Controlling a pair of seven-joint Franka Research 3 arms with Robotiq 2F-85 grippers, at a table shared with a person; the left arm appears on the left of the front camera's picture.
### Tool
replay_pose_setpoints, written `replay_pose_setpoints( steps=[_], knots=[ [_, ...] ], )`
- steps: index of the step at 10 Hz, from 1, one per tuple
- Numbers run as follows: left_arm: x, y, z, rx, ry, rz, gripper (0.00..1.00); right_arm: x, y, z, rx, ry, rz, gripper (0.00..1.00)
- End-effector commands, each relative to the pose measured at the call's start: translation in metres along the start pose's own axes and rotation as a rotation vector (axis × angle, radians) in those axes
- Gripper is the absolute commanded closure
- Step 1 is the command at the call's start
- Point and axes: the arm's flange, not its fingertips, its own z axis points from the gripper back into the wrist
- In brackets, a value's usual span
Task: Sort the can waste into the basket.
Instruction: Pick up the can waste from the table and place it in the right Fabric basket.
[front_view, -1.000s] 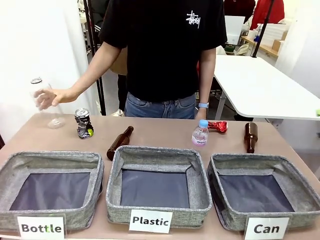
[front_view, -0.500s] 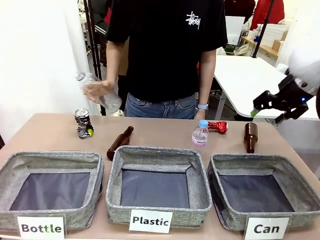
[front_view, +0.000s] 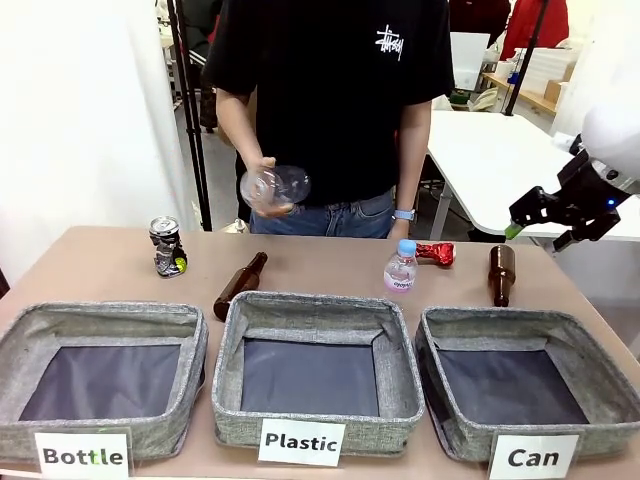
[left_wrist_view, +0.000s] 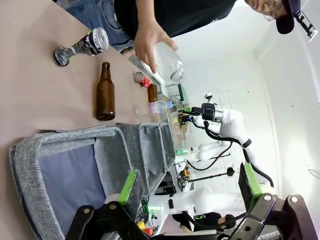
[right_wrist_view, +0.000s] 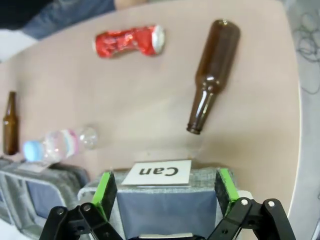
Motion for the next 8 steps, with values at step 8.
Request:
replay_pose_setpoints(
  steps=[8],
  knots=[
    [-0.001,-0.001,0.002,-0.012,0.005,-0.024,0.0,0.124,0.069,-0.083,-0.231,0.223,0.247,0.0]
  ],
)
